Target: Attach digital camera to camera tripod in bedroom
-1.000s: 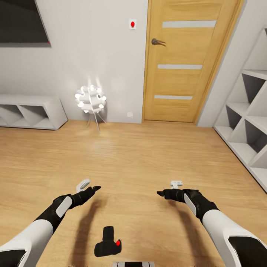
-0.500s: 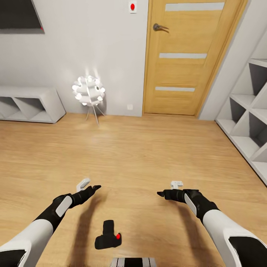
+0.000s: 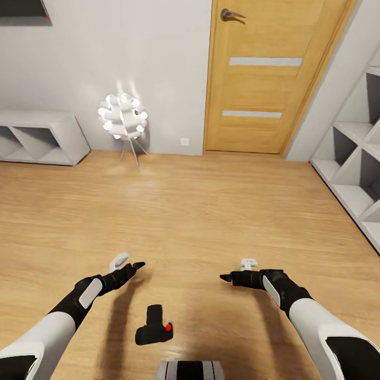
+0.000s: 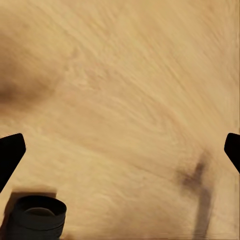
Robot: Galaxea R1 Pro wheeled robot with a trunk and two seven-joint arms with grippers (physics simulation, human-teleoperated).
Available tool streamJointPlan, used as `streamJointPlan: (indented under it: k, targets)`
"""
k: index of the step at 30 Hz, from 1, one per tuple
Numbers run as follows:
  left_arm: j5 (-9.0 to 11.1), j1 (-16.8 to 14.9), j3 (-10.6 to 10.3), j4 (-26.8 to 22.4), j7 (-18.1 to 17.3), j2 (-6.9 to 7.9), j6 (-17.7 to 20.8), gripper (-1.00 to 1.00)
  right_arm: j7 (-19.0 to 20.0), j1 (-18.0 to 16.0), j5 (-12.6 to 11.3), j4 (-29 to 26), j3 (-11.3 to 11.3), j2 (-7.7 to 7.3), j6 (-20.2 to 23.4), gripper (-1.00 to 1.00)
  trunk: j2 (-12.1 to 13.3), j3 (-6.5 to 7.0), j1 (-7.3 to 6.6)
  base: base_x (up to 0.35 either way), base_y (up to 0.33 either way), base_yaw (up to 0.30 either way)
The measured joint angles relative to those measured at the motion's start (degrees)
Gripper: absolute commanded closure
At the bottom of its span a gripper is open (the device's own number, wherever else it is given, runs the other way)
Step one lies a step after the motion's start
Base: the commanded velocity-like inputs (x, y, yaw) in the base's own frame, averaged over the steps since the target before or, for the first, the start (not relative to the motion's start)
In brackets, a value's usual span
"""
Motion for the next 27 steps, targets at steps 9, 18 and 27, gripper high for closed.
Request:
streamJointPlan:
  k: [9, 18, 27]
  targets:
    - [-0.1, 0.0, -0.02, 0.1, -2.51, 0.04, -0.06, -1.0, 3.5, 0.0, 0.13, 0.0, -0.22, -0.01, 1.31, -1.0, -0.12, -2.0, 0.23, 0.0, 0.0, 0.0]
    - [-0.11, 0.01, -0.03, 0.03, -2.74, -0.02, -0.18, -1.0, 4.58, 0.0, 0.07, 0.0, -0.25, -0.01, 1.41, -1.0, -0.24, -3.99, 0.46, 0.0, 0.0, 0.0]
    - [-0.18, 0.0, -0.04, 0.05, -2.29, -0.04, -0.36, -1.0, 4.68, 0.0, -0.04, -0.01, -0.28, -0.01, 1.4, -1.0, -0.36, -5.99, 0.7, 0.0, 0.0, 0.0]
